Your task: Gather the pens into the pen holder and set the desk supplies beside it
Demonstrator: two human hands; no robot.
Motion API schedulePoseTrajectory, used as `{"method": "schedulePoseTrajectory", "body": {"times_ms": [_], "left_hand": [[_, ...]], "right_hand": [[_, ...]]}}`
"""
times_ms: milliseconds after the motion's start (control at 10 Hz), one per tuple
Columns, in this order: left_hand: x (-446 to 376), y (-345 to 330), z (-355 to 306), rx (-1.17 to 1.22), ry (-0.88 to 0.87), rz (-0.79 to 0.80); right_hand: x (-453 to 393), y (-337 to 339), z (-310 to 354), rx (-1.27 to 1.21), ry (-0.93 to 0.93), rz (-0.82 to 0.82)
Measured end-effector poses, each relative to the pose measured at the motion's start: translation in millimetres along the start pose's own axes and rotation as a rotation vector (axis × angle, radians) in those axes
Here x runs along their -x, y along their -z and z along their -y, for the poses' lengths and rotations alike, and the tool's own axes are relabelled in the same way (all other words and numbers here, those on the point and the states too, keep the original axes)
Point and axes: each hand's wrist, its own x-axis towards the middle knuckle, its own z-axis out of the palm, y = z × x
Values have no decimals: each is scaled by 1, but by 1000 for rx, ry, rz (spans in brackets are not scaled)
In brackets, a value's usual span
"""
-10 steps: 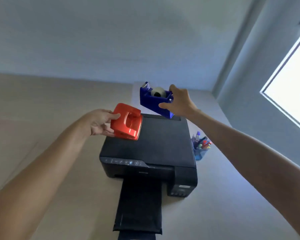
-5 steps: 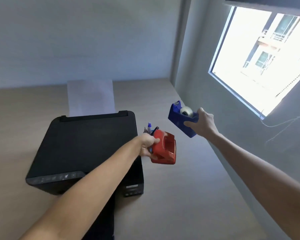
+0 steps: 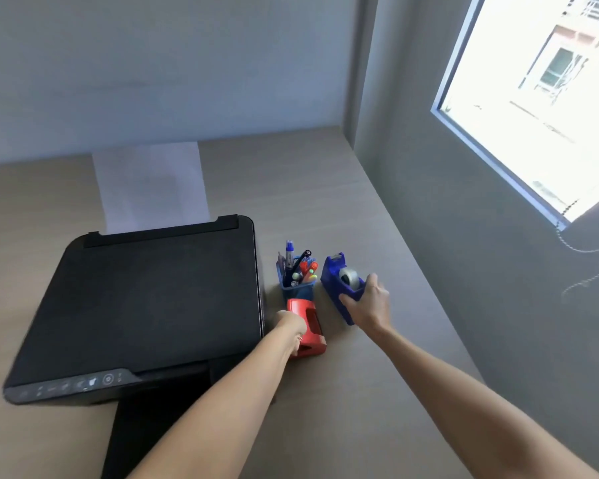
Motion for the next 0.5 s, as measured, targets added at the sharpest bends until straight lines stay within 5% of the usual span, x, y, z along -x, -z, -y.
{"method": "schedulePoseTrajectory", "body": {"times_ms": [300, 500], "left_hand": [[-2, 3, -1, -62, 41, -56], [35, 3, 10, -150, -219, -115]], "right_hand": [[24, -34, 0, 11, -72, -22], [35, -15, 6, 99, -63, 77]]}}
